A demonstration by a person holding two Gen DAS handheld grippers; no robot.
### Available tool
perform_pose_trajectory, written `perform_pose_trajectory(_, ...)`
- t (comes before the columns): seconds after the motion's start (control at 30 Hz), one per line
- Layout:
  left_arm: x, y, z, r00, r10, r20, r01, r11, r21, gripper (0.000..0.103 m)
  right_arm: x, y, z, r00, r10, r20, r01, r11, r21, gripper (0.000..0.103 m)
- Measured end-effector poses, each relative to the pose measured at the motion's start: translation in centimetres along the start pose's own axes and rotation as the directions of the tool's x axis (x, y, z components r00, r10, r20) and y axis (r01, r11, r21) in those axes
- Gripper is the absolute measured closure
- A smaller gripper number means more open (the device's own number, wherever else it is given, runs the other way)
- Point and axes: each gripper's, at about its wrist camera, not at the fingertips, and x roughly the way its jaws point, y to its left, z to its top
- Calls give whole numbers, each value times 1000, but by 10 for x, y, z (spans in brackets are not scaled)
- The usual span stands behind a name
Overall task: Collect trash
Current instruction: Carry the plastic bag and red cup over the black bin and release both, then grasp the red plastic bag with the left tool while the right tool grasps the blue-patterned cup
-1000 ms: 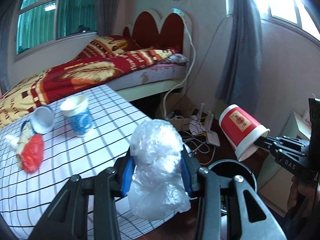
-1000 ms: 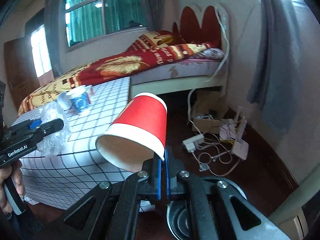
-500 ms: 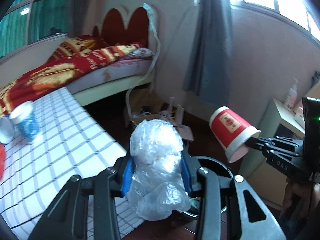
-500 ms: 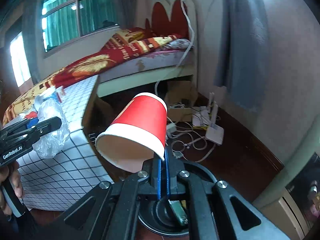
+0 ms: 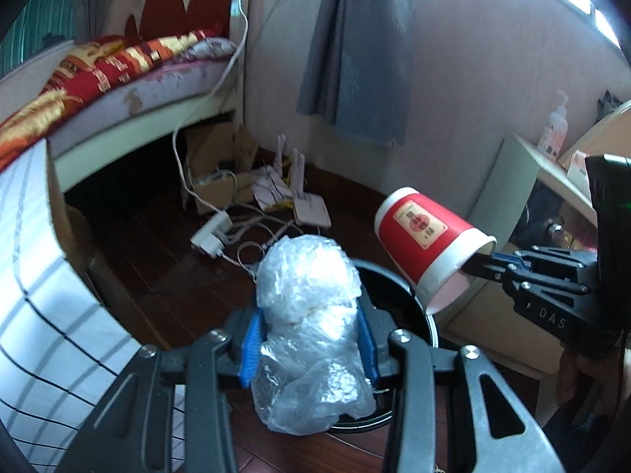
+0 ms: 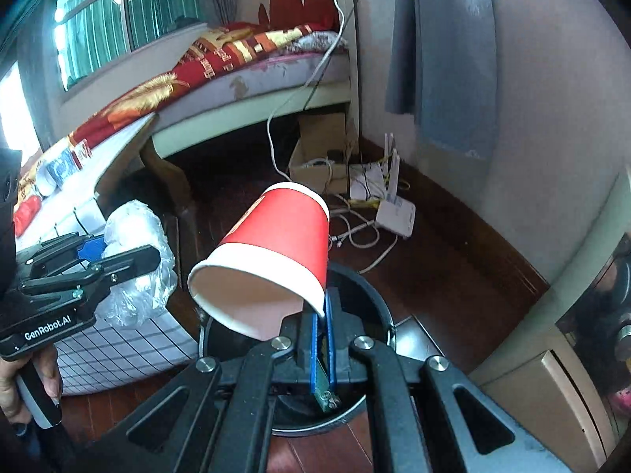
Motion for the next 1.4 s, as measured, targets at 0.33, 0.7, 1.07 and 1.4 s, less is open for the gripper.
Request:
perform_pose_trajectory(0.33,34,1,-8,999,-13,-47,12,1000,-18,23,44,-2,-12,996,-46,-70,41,997,-70,95)
perform_pose_trajectory(0.7,-9,37,-10,983,184,14,-181,976,-124,0,35,1,-2,987,-150,-53,147,988,-55,0)
perform_pose_trajectory(1.07,-32,49,-11,971,234,45,-225,963,-146,0,18,31,16,991,-130,11,131,988,-79,0)
perform_pose_trajectory(1.4,-90,73,-9,946,305,114,-281,941,-187,0,-6,76,34,993,-78,94,89,989,-118,0)
